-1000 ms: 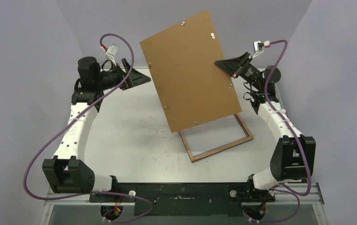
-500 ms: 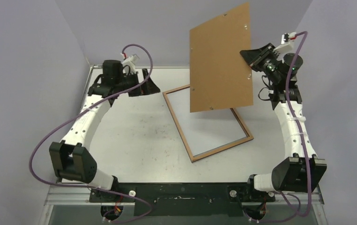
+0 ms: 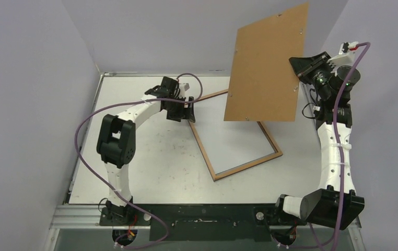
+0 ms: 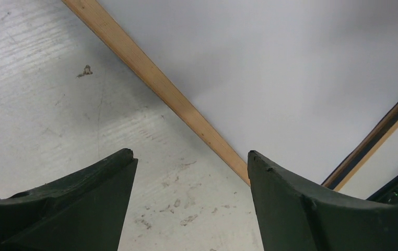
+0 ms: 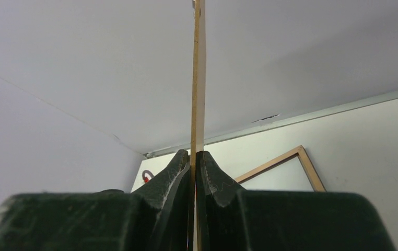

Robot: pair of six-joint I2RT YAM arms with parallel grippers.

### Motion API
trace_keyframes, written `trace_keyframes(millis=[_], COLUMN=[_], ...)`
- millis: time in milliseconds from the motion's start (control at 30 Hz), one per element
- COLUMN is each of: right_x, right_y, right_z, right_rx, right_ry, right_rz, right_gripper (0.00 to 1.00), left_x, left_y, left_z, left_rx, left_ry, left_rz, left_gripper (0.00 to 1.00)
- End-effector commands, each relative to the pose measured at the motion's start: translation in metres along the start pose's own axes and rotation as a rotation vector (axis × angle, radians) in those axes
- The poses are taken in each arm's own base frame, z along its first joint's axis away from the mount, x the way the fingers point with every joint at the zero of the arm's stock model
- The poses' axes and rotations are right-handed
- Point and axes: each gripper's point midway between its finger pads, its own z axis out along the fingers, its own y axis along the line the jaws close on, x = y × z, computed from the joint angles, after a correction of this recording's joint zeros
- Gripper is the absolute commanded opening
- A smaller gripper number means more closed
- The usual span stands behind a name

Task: Put the photo into the frame
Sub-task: Place the photo frame item in the photo frame.

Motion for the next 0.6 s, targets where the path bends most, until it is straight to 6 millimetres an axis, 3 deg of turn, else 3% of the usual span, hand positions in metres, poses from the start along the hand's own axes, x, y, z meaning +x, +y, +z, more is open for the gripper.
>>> trace_keyframes(millis=[0,133,333,567], right_x=[-0.019,0.009,0.065,0.119], right_y=[0.024,0.011,-0.003,-0.01], right_z=[-0.004,0.001,-0.003,0.013], right_rx=[-0.098,-0.109,-0.149,-0.22], right_ry=[-0.051,0.069,0.296,0.508], right_rz=[-0.007,0.01,0.075,0.01], right_gripper=[0.05,0.05,0.05,0.05], left_x=[-0.028,-0.04,-0.076,-0.082], left_y=[-0.003,0.002,0.035,0.065], left_z=[0.012,0.01,-0.035,-0.054], left_rx=[-0.005,0.025,0.067,0.082], left_ry=[-0.062,-0.086,-0.205,-0.229], left_rz=[0.044,0.013,-0.071,-0.102], left_gripper=[0.74,0.67,0.61,0.6])
